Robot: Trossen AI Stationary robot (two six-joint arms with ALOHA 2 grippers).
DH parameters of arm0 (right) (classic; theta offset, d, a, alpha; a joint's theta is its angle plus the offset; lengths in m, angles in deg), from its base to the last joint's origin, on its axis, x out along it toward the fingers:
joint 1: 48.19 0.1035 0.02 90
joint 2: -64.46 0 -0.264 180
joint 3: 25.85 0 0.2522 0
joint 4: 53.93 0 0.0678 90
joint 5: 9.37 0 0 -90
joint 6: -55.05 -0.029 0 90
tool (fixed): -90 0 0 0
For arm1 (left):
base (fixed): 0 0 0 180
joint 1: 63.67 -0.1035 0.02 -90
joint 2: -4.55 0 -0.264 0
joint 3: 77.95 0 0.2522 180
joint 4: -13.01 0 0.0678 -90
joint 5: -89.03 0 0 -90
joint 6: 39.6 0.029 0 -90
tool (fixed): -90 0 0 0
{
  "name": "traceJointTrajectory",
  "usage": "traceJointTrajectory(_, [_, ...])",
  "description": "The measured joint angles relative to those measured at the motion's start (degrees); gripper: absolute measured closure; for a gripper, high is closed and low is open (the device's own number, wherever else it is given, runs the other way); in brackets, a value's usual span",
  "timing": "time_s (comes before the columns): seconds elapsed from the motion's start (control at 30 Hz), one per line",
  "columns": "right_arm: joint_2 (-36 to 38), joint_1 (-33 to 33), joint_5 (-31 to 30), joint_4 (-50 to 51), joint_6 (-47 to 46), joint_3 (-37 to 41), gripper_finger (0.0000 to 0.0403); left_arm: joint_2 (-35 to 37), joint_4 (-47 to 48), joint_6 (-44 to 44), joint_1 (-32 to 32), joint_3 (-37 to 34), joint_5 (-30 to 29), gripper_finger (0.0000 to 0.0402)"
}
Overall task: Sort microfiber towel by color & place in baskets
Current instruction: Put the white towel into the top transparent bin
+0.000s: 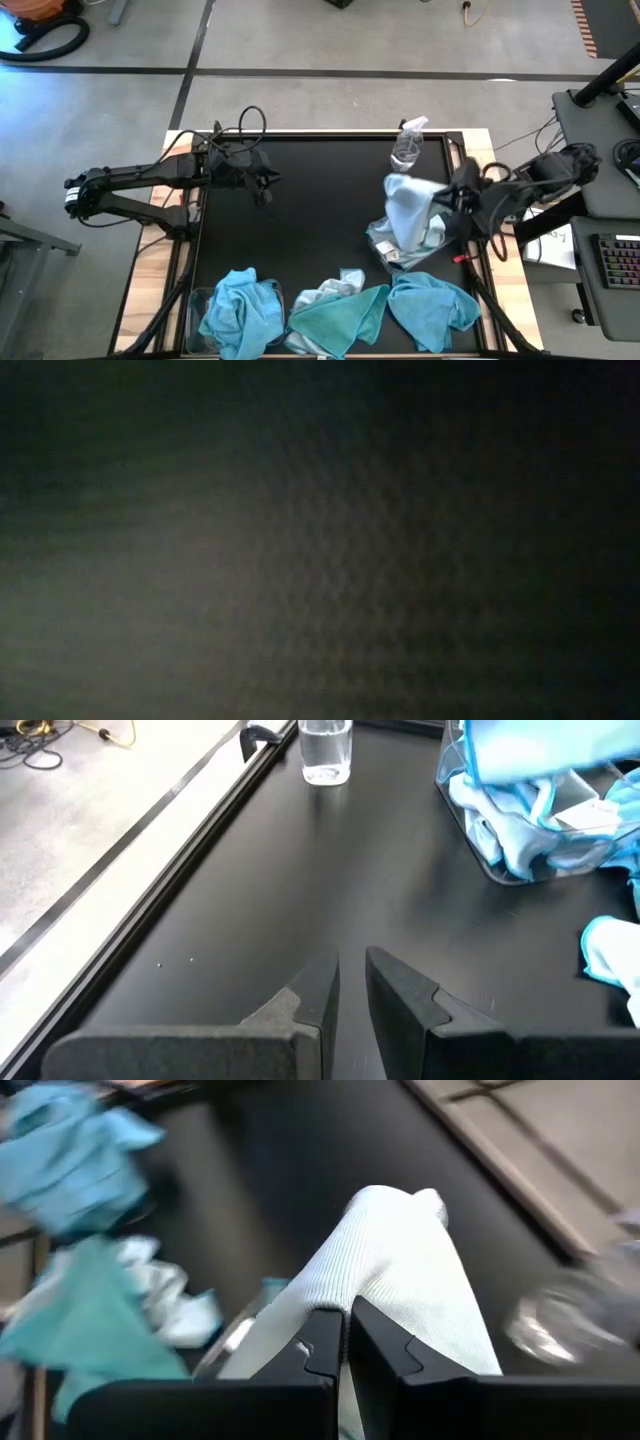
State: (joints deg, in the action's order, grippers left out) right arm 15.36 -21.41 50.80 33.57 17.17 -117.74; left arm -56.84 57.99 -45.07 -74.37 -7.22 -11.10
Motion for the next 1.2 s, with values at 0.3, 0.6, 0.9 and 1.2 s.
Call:
traceJointTrajectory(0.3, [13.0,0.9,12.0,-18.6,6.2,20.1,0.0394,0.0,-0.6,0.2,0.0,0.1,0.0,0.0362])
traceJointTrajectory(0.6, [25.7,0.9,12.6,-18.0,-15.3,34.3,0.0394,0.0,-0.8,0.2,0.0,0.2,0.0,0.0362])
traceJointTrajectory(0.9, [26.6,0.9,14.8,-18.1,-23.7,41.4,0.0394,0.0,-1.9,0.5,0.0,0.2,0.0,0.0362])
traceJointTrajectory(1.2, [23.0,0.8,13.3,-18.3,-25.2,41.9,0.0362,0.0,-2.0,0.5,0.0,0.3,0.0,0.0362])
